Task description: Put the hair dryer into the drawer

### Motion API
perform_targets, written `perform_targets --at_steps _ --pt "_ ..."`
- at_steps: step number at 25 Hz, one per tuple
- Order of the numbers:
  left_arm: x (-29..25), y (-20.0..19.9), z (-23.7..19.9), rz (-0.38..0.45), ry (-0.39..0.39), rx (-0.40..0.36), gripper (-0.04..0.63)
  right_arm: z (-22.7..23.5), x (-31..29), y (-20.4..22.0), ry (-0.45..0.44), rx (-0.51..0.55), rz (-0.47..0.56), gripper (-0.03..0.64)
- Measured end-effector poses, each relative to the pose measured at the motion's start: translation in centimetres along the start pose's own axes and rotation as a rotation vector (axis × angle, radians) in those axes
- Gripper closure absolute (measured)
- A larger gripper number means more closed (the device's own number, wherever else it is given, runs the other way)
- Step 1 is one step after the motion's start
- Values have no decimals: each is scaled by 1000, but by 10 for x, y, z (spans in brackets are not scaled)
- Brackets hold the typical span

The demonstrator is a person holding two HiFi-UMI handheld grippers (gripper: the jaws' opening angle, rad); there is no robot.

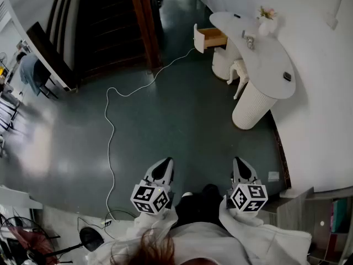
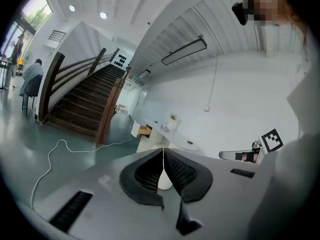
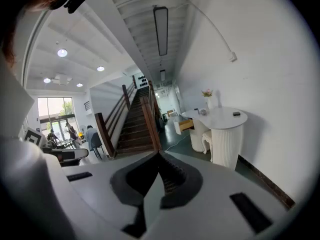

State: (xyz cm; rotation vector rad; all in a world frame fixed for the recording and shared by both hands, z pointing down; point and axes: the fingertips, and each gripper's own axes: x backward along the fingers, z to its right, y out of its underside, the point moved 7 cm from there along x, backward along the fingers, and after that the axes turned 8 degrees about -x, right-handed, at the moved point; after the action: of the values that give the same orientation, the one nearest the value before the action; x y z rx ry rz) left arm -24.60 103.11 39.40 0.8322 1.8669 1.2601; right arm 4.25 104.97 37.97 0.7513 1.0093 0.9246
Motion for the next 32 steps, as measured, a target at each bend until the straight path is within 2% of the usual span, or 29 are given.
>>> perform_targets --at_steps 8,14,17,25,28,32 --pt "1 -10 -14 18 -18 -14 578 -8 -6 -11 26 3 26 568" --pt "-9 -15 -35 27 -59 5 578 -12 -34 -17 18 2 -1 568" --pt "-21 -15 -41 17 -65 -10 578 -4 -50 -21 18 -5 -14 568" --pt "-92 -30 -53 -35 19 -49 578 15 -117 -46 -3 -9 -43 568" --pt "-127 -40 -57 -42 16 -70 578 26 -148 -64 -10 -8 -47 568" --pt "-174 -55 -72 -36 -7 -57 578 41 -191 -90 -22 -6 -49 568"
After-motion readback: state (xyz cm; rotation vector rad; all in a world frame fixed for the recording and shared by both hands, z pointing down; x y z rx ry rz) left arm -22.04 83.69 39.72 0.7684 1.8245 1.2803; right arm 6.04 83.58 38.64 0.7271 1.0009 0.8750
